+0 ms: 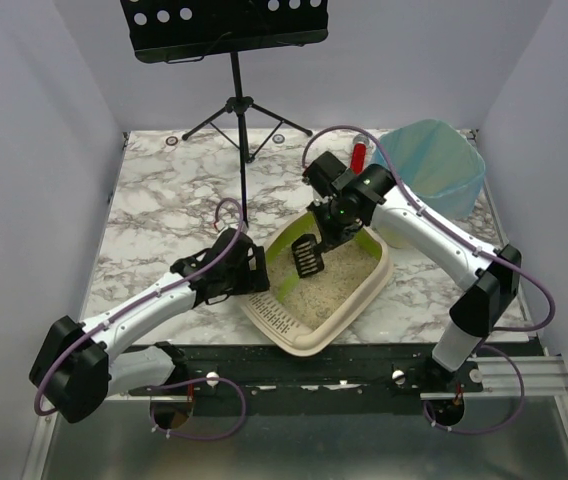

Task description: Clean the litter box

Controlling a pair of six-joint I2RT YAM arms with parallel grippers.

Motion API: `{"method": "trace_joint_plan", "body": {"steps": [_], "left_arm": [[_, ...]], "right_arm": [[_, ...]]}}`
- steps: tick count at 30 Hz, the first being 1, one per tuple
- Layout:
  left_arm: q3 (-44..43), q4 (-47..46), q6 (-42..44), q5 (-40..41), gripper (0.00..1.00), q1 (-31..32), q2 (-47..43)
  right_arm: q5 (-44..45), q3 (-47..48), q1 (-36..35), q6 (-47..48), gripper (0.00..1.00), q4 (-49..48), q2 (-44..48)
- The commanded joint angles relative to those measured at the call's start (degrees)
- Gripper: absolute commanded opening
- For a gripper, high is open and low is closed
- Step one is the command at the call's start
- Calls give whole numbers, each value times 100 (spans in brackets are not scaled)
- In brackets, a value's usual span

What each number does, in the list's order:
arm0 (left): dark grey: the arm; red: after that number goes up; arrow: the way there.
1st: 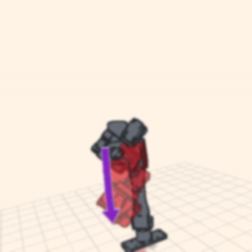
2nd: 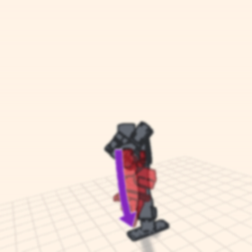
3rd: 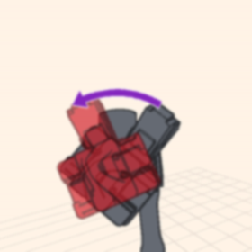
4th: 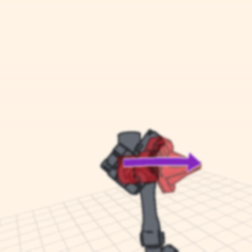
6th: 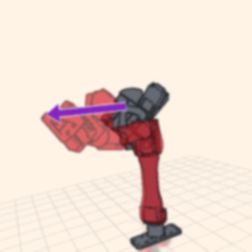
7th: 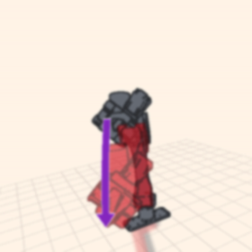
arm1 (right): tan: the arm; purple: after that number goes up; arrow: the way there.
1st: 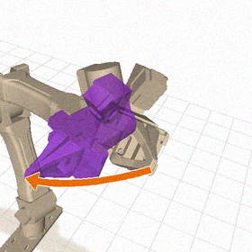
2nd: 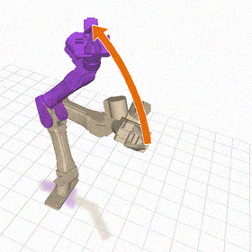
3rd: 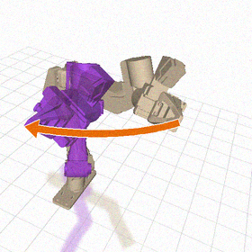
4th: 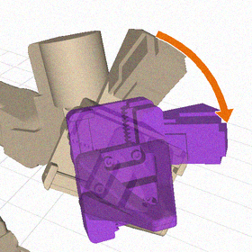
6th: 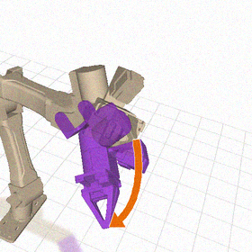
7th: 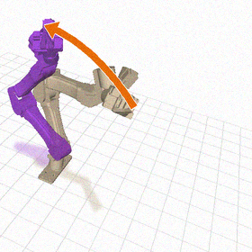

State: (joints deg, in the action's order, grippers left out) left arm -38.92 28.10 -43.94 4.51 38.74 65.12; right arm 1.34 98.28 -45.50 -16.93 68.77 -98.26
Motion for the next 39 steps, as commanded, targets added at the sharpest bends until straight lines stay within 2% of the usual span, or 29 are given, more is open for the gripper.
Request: {"method": "trace_joint_plan", "body": {"steps": [1, 4, 8, 11, 19, 23, 25, 28, 29, 31, 32, 35, 39], "left_arm": [[-81, 126, 149, 164, 99, 19, -149], [-46, 91, 184, 164, 99, 19, -210], [-63, 82, 219, 50, 99, 11, -237], [-37, 82, 263, 41, 99, 11, -324], [24, 20, 255, -38, 99, 11, -518], [94, -93, 228, -143, 99, 11, -483], [121, -225, 193, -205, 99, 11, -465], [174, -357, 176, -284, 99, 11, -413], [200, -375, 167, -284, 99, 11, -387], [200, -384, 167, -293, 98, 11, -343], [192, -384, 167, -302, 97, 11, -299], [218, -401, 167, -372, 96, 11, -272], [209, -367, 184, -355, 96, 11, -307]], "right_arm": [[1922, 139, 383, -136, 1, 769, 60], [1389, 279, 384, 171, 1, 542, 367], [-646, 95, 384, 620, 1, 14, 676], [-1773, -150, 375, 770, 1, -162, 650], [-2611, -151, 278, 814, 1, -136, -9], [-3664, -248, 252, 840, 1, -504, -167], [-3904, -152, 252, 831, 1, -514, -351], [-3415, 112, 252, 517, 1, -418, -738], [-2682, 173, 252, 358, 1, -322, -895], [-1879, 402, 252, -71, 1, -181, -949], [-987, 455, 252, -265, 1, -41, -941], [343, 473, 339, -741, 1, 223, -853], [1191, 508, 576, -1286, 1, 470, -765]]}}
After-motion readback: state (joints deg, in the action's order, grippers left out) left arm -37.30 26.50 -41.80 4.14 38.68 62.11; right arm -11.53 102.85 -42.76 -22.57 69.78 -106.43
